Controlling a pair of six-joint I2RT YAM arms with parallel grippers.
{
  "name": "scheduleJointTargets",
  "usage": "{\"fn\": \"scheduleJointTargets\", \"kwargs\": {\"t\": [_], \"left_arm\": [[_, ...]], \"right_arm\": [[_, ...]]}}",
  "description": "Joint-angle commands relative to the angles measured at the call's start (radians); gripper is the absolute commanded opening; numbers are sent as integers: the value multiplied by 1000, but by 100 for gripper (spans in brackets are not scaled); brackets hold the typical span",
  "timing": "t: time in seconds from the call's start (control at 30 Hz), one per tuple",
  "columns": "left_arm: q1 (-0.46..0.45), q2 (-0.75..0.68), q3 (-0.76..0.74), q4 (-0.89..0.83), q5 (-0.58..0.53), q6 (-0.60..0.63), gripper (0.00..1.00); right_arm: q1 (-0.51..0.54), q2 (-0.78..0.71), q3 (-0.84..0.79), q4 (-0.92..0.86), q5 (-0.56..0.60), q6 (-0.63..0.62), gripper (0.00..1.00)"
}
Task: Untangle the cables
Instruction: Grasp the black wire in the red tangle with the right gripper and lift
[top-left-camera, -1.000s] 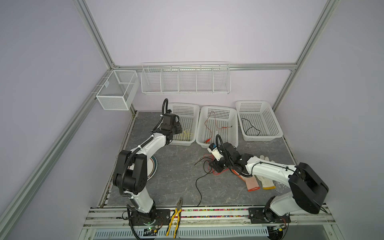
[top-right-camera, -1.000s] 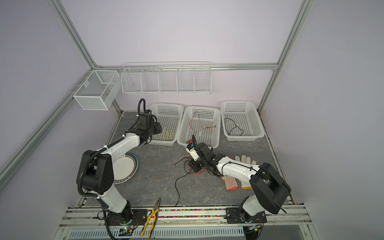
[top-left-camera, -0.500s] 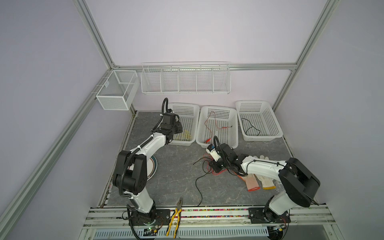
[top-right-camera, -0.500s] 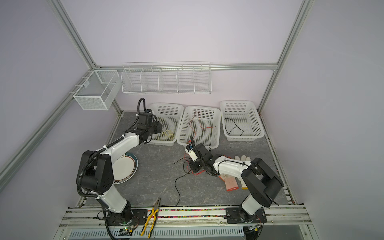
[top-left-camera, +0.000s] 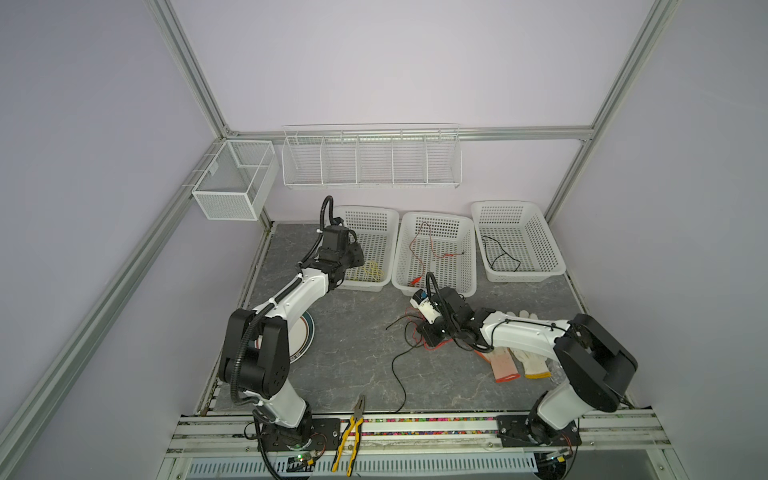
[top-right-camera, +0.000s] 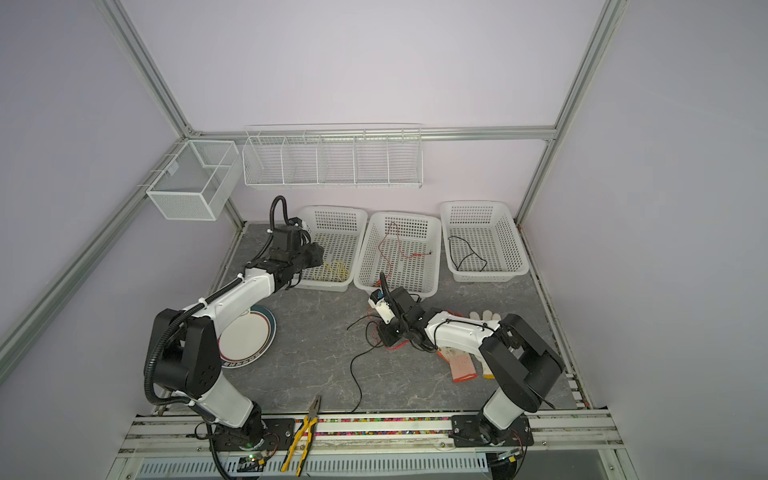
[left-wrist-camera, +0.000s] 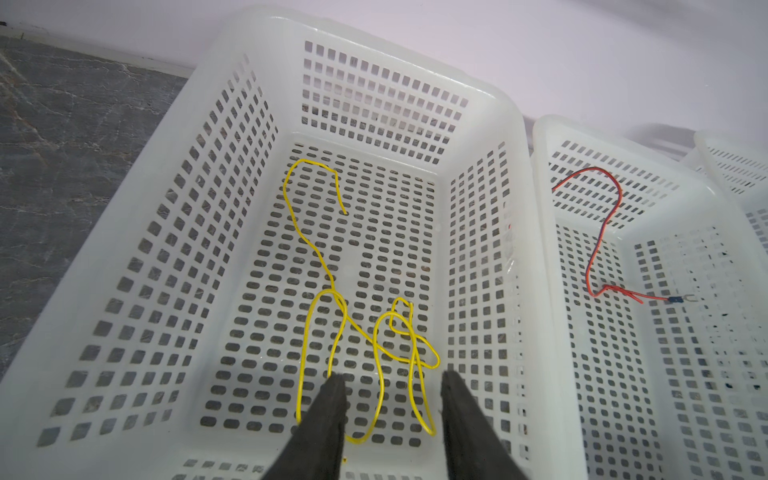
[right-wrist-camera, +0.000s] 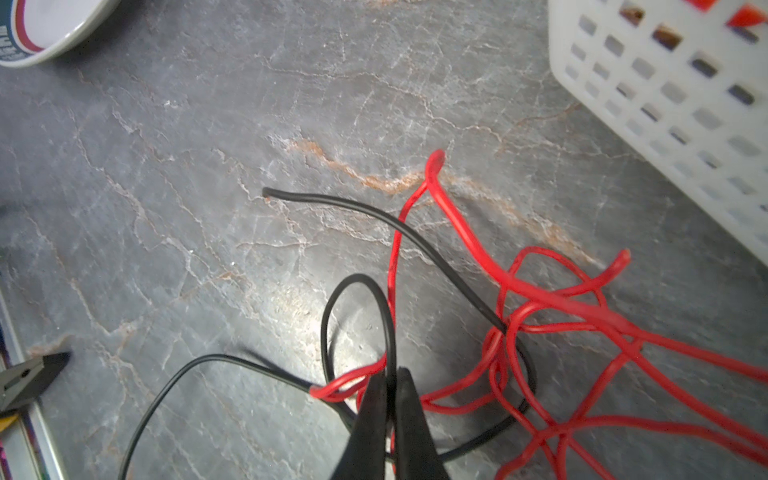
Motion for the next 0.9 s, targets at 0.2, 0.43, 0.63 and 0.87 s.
{"fn": "scheduleJointTargets", "kwargs": {"t": [0.2,0.43,0.63,0.87], "left_arm": [[6,-50,-42,21,3,-15,39],[5,-70,-71,29,-4,-13,39],[6,-90,-94,43,-3,-15,39],[6,-110,-118,52,12,-9,40]], "right_arm": [[14,-204,117,-106,-5,-68,7],[13,-340,237,-147,84,-107,7],[13,-390,303,-102,57,-129,6],[13,-424,387,-95,120,-171,6]]}}
